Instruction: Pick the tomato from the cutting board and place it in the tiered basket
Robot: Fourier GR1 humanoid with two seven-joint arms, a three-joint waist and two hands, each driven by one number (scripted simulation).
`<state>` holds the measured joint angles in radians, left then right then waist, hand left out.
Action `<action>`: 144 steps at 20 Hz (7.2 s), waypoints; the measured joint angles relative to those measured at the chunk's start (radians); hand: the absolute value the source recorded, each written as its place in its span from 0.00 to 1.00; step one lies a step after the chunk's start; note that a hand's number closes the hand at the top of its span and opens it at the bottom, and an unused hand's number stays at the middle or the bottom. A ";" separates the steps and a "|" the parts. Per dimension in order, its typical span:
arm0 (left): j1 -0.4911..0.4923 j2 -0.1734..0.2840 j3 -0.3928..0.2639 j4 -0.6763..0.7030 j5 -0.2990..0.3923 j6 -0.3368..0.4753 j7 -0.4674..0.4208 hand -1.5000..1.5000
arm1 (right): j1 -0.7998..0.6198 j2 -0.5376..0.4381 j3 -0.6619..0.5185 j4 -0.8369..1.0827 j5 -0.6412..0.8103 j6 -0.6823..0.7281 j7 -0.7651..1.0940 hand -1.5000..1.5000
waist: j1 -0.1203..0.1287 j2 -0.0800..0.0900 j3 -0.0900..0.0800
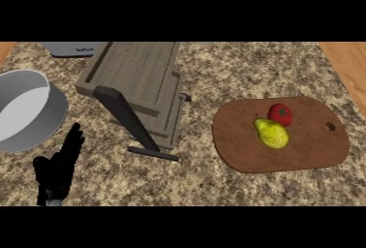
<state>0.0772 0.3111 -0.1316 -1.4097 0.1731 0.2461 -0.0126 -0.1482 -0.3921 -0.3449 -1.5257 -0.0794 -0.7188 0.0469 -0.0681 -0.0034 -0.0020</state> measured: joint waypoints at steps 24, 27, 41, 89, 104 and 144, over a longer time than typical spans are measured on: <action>-0.048 -0.093 -0.085 0.009 -0.103 0.061 0.031 0.50 | 0.147 -0.350 0.401 -0.390 0.538 0.367 1.098 0.00 | 0.095 0.006 -0.001; -0.050 -0.098 -0.086 0.005 -0.108 0.066 0.040 0.50 | 0.074 -0.319 0.453 -0.353 0.612 0.409 1.154 0.00 | 0.101 0.006 0.000; -0.050 -0.104 -0.066 0.028 -0.105 0.047 0.011 0.50 | -0.142 -0.148 0.531 -0.094 0.719 0.598 1.206 0.00 | 0.092 0.003 0.003; -0.010 -0.131 -0.026 -0.015 -0.147 0.028 0.036 0.50 | -0.337 0.167 0.240 0.419 0.832 0.809 1.071 1.00 | 0.074 -0.004 -0.001; 0.011 -0.138 -0.016 -0.014 -0.166 0.021 0.045 0.50 | -0.357 0.250 0.605 0.186 0.932 1.052 0.852 1.00 | 0.062 -0.025 -0.001; 0.018 -0.145 -0.005 -0.031 -0.168 0.009 0.048 0.50 | -1.272 0.312 0.192 -0.248 0.774 1.385 1.076 1.00 | 0.060 -0.014 0.000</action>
<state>0.0947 0.1657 -0.1364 -1.4411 0.0055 0.2555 0.0349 -1.4201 -0.0798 -0.1528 -1.7735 0.6941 0.6660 1.1225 -0.0083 -0.0178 -0.0022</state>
